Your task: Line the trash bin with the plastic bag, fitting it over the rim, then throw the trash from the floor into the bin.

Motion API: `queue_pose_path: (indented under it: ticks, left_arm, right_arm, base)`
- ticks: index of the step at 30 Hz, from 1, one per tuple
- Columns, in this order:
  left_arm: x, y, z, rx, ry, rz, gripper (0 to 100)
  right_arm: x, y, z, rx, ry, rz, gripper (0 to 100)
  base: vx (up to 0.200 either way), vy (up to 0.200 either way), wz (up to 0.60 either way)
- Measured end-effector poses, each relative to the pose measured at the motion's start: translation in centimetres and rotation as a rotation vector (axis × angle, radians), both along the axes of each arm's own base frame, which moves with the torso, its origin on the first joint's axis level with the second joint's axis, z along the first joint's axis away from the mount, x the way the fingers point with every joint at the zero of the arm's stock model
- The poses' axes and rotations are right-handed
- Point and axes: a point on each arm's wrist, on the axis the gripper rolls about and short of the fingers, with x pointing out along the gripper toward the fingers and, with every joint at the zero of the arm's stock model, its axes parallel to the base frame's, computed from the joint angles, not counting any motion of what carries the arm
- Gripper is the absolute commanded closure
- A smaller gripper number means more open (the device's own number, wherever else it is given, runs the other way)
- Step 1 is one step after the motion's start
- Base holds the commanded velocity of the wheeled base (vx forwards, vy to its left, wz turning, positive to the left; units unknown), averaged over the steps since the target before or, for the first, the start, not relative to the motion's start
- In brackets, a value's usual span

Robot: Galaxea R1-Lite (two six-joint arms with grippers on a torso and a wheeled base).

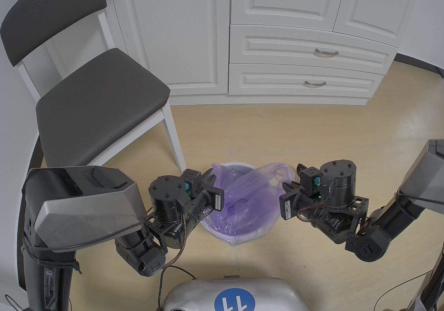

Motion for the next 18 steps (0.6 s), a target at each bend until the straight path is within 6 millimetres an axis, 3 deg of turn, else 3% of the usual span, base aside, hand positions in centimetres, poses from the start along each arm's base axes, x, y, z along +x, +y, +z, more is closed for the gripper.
queue_pose_path:
  ticks: [18]
  left_arm:
    - [1.1, 2.6, -0.4, -0.016, 0.038, 0.026, 100]
  right_arm:
    - [-0.3, -0.7, 0.2, -0.008, 0.004, 0.006, 100]
  base:
    - [0.000, 0.000, 0.00]
